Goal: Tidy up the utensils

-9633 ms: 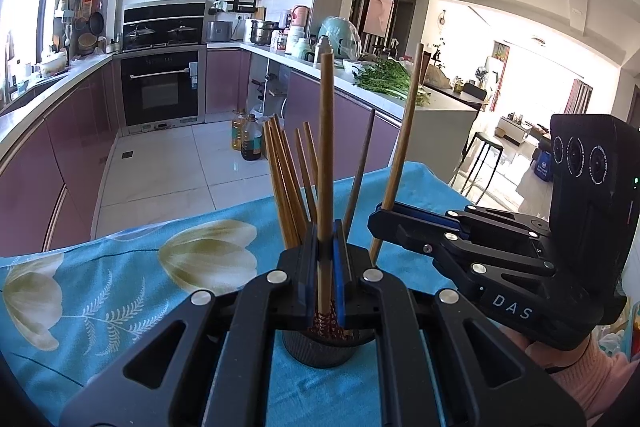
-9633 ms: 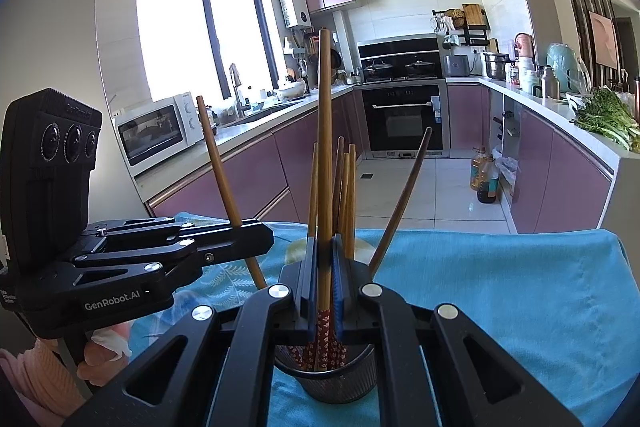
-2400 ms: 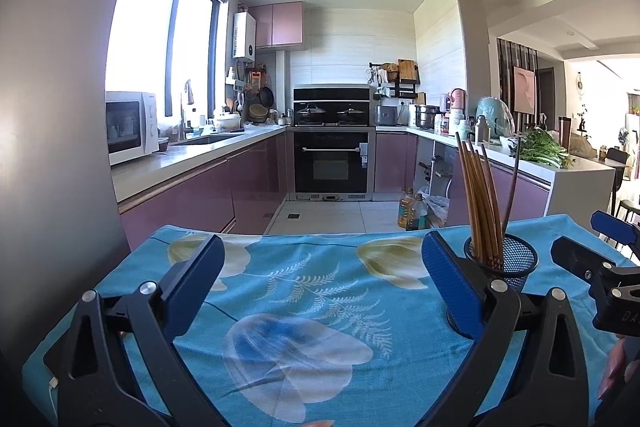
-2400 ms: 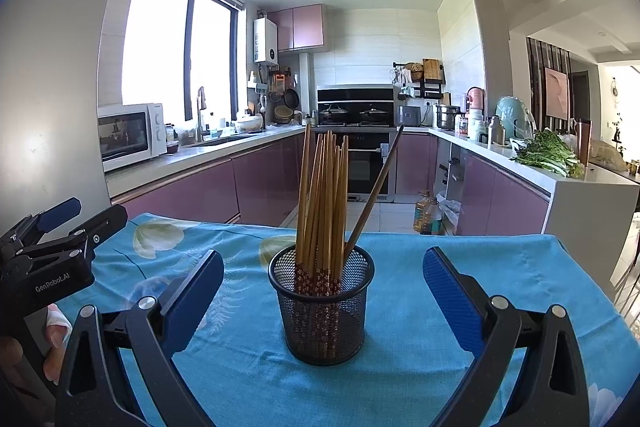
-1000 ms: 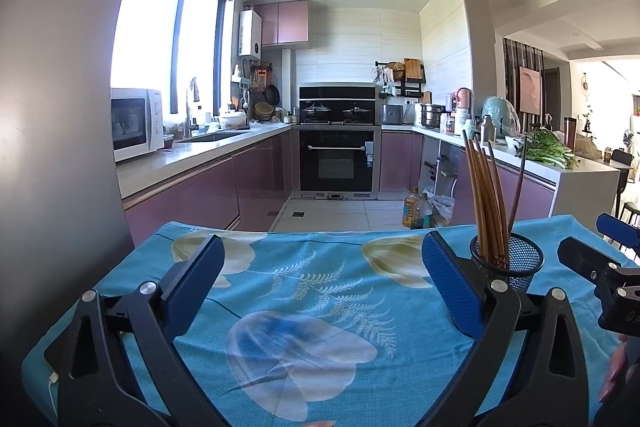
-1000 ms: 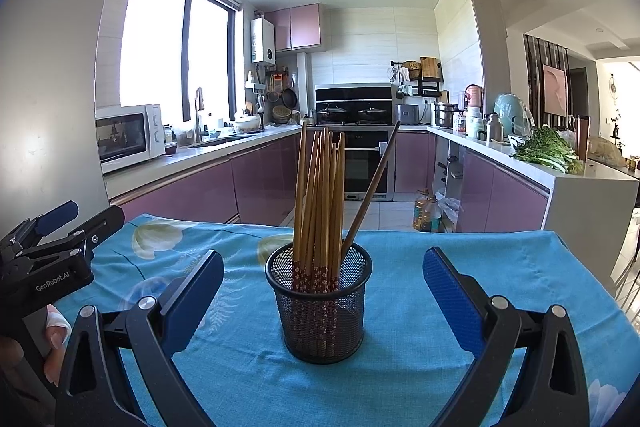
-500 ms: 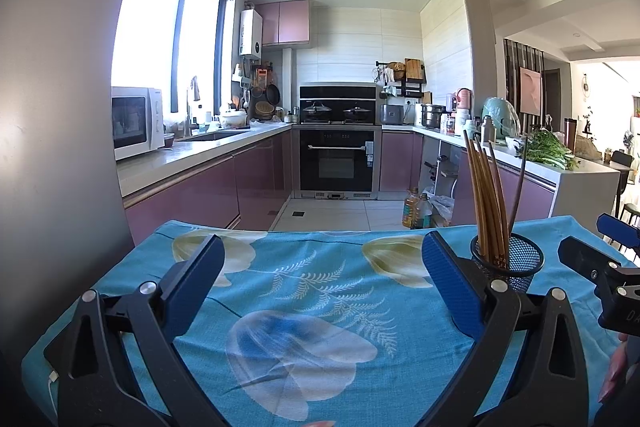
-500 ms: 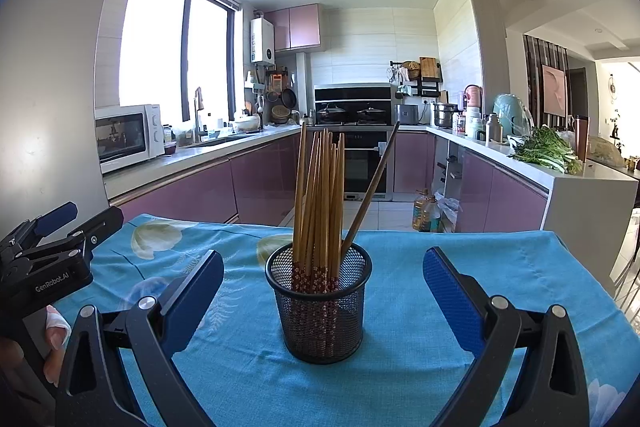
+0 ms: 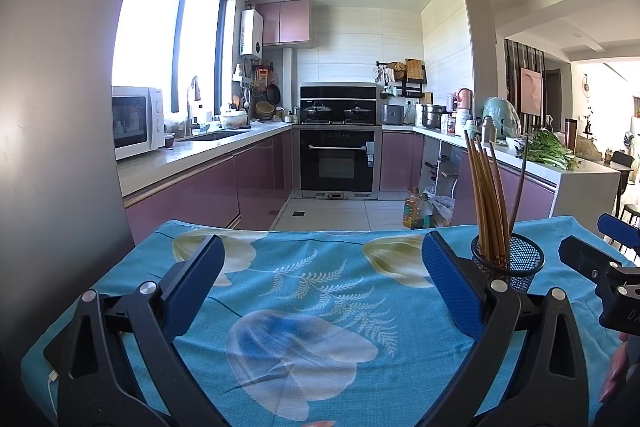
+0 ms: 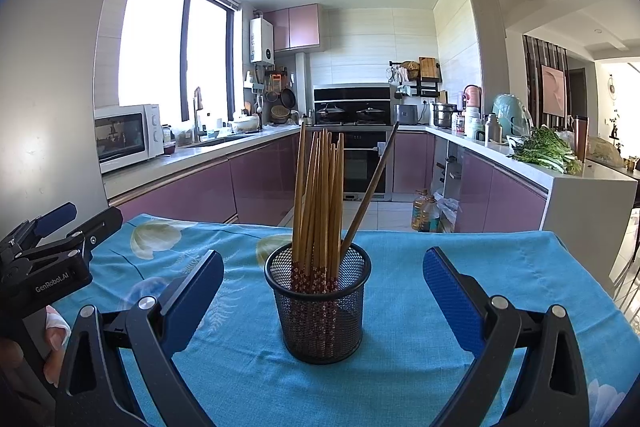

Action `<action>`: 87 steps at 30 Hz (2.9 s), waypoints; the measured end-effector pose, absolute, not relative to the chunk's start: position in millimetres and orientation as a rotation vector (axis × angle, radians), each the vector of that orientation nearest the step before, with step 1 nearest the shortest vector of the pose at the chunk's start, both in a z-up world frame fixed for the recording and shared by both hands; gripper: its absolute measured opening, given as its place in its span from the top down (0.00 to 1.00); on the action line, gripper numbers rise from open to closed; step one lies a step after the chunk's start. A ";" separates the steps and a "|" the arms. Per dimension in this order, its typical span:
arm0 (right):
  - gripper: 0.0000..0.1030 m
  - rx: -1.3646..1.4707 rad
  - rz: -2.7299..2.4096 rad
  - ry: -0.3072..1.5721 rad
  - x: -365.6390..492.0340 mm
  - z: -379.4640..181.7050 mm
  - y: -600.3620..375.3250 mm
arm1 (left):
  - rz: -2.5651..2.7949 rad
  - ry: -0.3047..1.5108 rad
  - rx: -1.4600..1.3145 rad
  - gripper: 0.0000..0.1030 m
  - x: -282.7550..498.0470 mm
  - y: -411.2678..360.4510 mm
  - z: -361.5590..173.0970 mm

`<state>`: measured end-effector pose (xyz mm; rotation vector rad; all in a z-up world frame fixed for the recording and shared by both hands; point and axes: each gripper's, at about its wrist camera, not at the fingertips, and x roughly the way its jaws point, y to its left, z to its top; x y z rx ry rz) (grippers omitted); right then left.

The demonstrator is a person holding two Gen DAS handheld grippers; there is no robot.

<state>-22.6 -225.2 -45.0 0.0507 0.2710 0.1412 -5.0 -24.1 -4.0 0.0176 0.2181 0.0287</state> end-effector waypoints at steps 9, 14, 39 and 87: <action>0.06 0.053 0.136 0.268 -22.8 -44.1 -224.9 | 0.028 0.220 0.012 0.05 -5.1 -21.1 -5.0; 0.06 0.054 0.134 0.266 -23.3 -44.1 -225.0 | 0.026 0.221 0.011 0.05 -4.9 -21.1 -4.9; 0.06 0.052 0.128 0.260 -23.7 -42.1 -222.5 | 0.028 0.220 0.009 0.05 -5.4 -20.1 -4.7; 0.06 0.055 0.126 0.255 -24.9 -41.3 -219.1 | 0.029 0.225 0.005 0.05 -3.9 -18.8 -3.9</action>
